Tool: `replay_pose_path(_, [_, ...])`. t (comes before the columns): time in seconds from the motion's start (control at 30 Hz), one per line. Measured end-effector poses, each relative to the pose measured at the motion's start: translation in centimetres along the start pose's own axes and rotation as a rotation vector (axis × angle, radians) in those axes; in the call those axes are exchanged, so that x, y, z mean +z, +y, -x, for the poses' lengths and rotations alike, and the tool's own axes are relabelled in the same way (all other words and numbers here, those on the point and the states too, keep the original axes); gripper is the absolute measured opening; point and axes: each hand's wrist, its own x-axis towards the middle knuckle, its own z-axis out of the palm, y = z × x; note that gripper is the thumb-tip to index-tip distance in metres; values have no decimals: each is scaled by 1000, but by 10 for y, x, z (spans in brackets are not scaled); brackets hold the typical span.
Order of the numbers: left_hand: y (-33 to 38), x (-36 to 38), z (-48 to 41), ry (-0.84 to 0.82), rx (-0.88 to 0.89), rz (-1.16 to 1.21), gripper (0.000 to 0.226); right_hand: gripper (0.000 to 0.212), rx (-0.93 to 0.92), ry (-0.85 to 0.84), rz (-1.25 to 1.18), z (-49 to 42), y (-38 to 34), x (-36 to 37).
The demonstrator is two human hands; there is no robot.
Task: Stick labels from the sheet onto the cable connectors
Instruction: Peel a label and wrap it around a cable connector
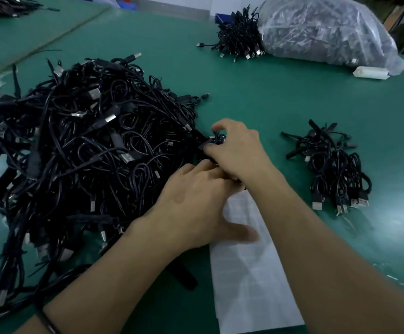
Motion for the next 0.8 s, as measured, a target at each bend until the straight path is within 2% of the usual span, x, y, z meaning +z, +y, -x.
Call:
replay_pose_path(0.17, [0,-2,0,0,5,9,81,22,61,36,-123,-6,-1,4])
replay_pose_path(0.23, [0,-1,0,1,-2,9,86,24,70,75,-228,-6,3,7])
replay_pose_path(0.33, [-1,0,-2,5,0,8,94,30,72,232,-415,-5,10,5])
replay_pose_path(0.57, [-3,4,-1,8,28,45,95,32,55,562,-884,8,33,-21])
replay_pose_path(0.7, [-2,4,-2,-4,5,91,95,28,29,551,-1190,29,50,-29])
replay_pose_path(0.8, [0,4,-3,130,-64,265,78,24,33,492,-1287,42,57,-23])
